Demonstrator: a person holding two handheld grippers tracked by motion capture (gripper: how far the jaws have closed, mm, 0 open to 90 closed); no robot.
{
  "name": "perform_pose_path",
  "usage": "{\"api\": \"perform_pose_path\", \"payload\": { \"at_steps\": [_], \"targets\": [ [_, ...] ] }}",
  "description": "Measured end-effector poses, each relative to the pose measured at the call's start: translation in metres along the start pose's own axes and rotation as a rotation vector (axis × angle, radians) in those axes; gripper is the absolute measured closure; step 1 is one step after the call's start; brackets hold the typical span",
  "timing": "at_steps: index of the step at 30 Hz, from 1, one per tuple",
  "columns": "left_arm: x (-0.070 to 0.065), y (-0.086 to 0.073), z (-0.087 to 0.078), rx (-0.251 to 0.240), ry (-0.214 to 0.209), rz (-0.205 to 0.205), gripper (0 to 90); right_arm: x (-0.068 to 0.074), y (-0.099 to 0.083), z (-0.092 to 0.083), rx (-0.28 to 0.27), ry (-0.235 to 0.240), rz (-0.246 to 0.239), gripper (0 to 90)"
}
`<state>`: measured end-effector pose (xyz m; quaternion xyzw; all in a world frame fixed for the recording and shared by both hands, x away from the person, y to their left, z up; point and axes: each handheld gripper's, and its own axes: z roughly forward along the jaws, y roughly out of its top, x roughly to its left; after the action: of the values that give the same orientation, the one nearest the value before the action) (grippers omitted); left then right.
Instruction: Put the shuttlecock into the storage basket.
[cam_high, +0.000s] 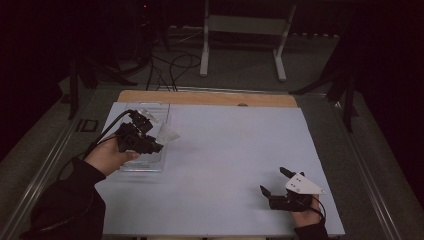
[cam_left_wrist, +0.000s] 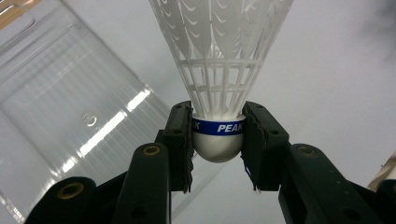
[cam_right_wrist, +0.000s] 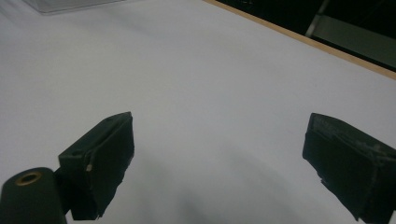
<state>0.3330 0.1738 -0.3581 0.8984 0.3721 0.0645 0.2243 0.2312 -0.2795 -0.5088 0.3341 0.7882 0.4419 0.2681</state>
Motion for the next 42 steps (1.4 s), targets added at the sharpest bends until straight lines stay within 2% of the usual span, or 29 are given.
{"api": "perform_pose_path", "payload": {
  "at_steps": [4, 10, 12, 13, 19, 27, 34, 42],
  "targets": [
    [0.004, -0.004, -0.004, -0.003, 0.011, -0.008, 66.2, 0.0, 0.0, 0.0, 0.0, -0.003, 0.002, 8.9],
    [0.017, -0.013, -0.013, -0.008, 0.028, -0.044, 66.2, 0.0, 0.0, 0.0, 0.001, 0.0, 0.006, 9.0],
    [0.017, -0.013, -0.013, -0.008, 0.028, -0.044, 66.2, 0.0, 0.0, 0.0, 0.001, 0.001, 0.005, 9.0],
    [0.023, -0.019, -0.019, -0.016, 0.045, -0.074, 66.2, 0.0, 0.0, 0.0, 0.002, 0.0, 0.006, 8.9],
    [0.032, -0.03, -0.026, -0.01, 0.055, -0.087, 66.2, 0.0, 0.0, 0.0, 0.002, -0.002, 0.008, 9.0],
    [0.044, -0.043, -0.033, -0.033, 0.07, -0.13, 66.1, 0.0, 0.0, 0.0, 0.002, -0.001, 0.003, 8.9],
    [0.054, -0.053, -0.035, -0.033, 0.082, -0.165, 66.2, 0.0, 0.0, 0.001, 0.005, 0.001, -0.001, 9.0],
    [0.065, -0.066, -0.035, -0.033, 0.076, -0.193, 66.2, 0.0, 0.0, 0.001, 0.005, 0.003, 0.002, 9.0]
  ]
}}
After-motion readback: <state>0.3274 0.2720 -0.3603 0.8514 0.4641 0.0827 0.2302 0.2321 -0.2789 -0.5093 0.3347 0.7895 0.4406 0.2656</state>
